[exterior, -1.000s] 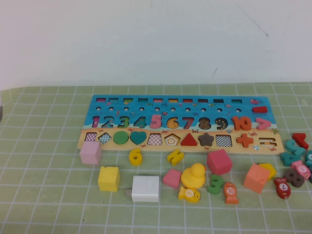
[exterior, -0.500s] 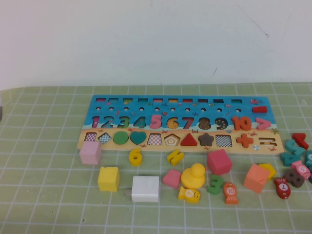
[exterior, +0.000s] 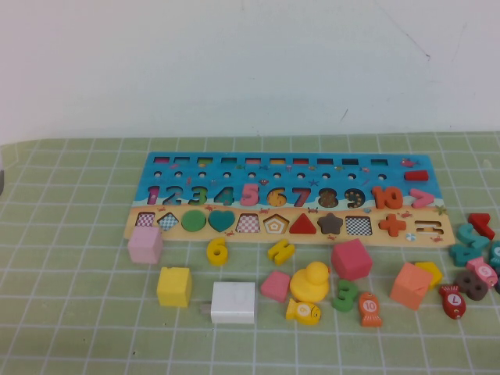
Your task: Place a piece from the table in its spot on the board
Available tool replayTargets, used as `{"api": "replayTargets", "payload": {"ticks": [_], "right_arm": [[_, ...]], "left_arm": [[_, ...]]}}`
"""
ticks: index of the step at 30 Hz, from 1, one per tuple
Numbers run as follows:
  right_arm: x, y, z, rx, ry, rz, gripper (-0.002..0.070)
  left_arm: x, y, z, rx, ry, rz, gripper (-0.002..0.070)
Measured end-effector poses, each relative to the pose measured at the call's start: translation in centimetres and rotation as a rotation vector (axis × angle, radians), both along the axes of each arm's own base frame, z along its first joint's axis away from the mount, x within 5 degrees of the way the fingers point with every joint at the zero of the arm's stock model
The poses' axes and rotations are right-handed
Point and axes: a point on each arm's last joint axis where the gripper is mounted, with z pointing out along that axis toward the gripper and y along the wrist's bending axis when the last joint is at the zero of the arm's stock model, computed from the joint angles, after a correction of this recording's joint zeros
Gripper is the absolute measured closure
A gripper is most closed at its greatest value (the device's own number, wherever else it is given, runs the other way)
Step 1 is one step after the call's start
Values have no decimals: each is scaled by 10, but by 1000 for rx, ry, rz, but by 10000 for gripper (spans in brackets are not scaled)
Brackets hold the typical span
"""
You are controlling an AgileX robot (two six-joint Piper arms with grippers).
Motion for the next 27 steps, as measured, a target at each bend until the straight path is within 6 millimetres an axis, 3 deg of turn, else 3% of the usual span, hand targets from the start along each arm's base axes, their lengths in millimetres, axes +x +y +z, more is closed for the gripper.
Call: {"api": "replayTargets", "payload": {"ticks": [4,7,12,15,20,27], "right_arm": [[0,0,0,0,0,0,679],[0,0,0,0,0,0,679],[0,0,0,0,0,0,679],[0,0,0,0,0,0,679],[0,0,0,0,0,0,679],[0,0,0,0,0,0,679]], "left_arm": [[-5,1,11,-49,-124,-16,677],[-5,1,15,-51,-84,-16,677],[-16,2,66,-28,20,-4,677],[-12,2,94,54,155,30,677],[10,3,117,136,360,59,677],[65,-1,103,185,531,46,677]]}}
